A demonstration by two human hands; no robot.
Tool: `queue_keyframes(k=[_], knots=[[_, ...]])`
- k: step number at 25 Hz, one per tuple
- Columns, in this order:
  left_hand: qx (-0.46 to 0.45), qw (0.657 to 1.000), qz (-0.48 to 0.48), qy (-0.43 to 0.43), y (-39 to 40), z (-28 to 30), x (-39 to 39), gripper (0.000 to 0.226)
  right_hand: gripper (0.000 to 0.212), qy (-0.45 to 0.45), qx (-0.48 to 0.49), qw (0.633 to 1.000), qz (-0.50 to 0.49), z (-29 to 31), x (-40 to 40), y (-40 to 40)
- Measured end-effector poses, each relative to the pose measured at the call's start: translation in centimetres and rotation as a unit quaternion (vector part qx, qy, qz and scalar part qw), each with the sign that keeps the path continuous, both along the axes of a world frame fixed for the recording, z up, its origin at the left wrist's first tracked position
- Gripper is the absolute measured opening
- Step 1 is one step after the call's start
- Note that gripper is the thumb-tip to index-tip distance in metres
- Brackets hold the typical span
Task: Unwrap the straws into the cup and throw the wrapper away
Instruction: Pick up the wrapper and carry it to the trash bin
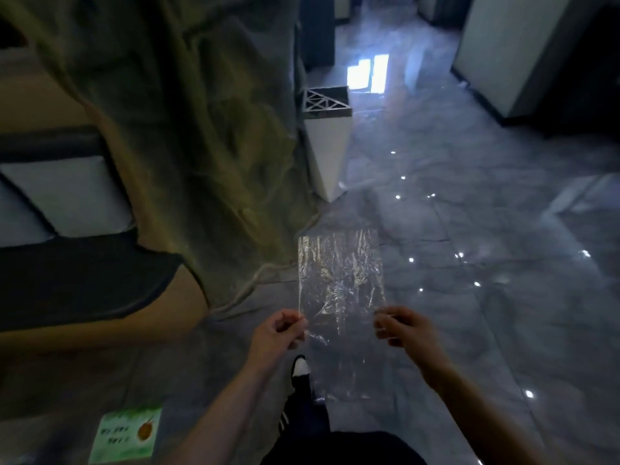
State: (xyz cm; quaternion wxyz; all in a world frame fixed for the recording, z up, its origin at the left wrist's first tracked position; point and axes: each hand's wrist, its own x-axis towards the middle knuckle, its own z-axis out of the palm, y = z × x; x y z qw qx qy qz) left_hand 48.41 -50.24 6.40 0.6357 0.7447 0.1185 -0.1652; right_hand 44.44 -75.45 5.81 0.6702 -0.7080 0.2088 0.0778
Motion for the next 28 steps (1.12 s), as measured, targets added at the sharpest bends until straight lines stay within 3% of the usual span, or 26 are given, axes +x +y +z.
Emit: queue_keyframes(k=[8, 19, 28], knots=[[-0.010, 0.995, -0.096, -0.001, -3.1, -1.6, 10.9, 0.009, 0.005, 0.005, -0.044, 0.996, -0.081, -1.3, 6.3, -2.9], [-0.006, 0.993, -0.120, -0.016, -1.5, -2.7, 29.0, 0.015, 0.006, 0.020, -0.070, 0.994, -0.079, -0.2, 22.6, -0.9], [-0.008, 0.988, -0.157, -0.015, -6.9, -3.6, 40.2, 0.016, 0.007, 0.021, -0.094, 0.990, -0.106, -0.6, 32.2, -5.7]])
